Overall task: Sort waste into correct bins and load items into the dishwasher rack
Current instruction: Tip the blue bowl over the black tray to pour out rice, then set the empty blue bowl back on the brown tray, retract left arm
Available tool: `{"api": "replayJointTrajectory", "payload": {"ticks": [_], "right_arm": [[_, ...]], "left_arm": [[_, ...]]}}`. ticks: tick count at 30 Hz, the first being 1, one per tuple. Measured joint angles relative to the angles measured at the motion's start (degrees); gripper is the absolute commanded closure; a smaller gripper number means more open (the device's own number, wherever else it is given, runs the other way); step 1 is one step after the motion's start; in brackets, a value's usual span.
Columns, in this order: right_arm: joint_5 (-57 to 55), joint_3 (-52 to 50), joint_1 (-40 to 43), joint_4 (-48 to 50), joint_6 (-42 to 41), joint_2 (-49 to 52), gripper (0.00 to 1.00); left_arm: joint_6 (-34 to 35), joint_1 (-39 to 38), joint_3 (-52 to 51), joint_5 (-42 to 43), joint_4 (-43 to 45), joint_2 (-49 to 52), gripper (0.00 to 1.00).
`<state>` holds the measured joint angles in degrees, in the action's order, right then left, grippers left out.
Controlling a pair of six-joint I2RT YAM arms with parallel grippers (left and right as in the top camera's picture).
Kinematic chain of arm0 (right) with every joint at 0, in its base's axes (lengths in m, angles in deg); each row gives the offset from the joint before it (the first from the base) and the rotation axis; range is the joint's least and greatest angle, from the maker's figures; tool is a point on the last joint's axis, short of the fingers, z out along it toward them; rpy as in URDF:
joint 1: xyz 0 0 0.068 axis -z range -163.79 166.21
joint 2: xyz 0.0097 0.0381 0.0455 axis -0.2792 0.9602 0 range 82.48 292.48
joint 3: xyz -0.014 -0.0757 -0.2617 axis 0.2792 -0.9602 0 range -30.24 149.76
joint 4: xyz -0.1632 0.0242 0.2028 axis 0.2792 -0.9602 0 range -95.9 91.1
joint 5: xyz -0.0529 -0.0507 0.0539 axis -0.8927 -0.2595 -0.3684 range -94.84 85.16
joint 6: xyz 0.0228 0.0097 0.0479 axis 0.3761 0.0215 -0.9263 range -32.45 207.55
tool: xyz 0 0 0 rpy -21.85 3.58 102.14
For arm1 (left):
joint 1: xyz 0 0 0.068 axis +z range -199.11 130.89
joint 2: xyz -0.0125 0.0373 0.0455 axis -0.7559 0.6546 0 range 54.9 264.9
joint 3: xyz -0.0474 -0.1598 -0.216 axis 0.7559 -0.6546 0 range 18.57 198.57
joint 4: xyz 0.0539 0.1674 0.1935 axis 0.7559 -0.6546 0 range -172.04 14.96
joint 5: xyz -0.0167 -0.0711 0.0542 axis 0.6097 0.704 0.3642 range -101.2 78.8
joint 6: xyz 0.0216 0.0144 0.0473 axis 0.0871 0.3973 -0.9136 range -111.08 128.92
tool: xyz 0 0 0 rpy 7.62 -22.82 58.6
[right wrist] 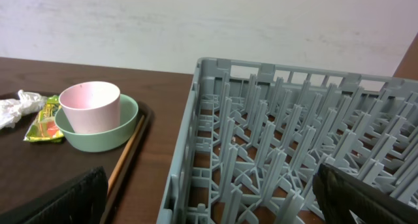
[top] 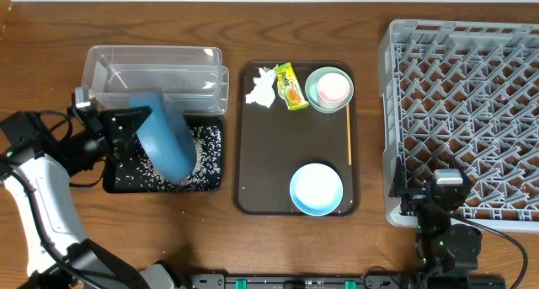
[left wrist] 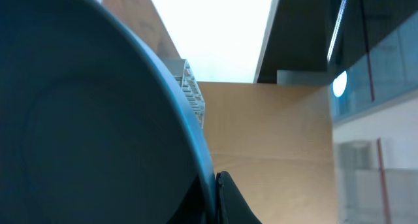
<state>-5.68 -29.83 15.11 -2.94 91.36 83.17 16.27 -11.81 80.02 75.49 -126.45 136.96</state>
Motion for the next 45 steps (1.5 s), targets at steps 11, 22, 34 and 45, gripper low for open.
{"api": "replayJointTrajectory", "payload": {"ticks": [11, 22, 34, 45], "right_arm": [[0.0, 0.0, 0.0, 0.0, 0.0, 0.0, 0.01], [0.0, 0.0, 0.0, 0.0, 0.0, 0.0, 0.01], [0.0, 0.0, 0.0, 0.0, 0.0, 0.0, 0.01], [0.0, 0.0, 0.0, 0.0, 0.0, 0.0, 0.01]], "left_arm": [[0.6, -0.4, 0.0, -1.5, 0.6, -10.5, 0.93], [13.0, -11.5, 0.0, -19.0, 13.4, -24.6, 0.85], [22.5, -54.5, 0.1, -54.4, 23.1, -23.6, 0.93], [22.9, -77.4, 0.2, -85.6, 35.5, -4.6, 0.93]]}}
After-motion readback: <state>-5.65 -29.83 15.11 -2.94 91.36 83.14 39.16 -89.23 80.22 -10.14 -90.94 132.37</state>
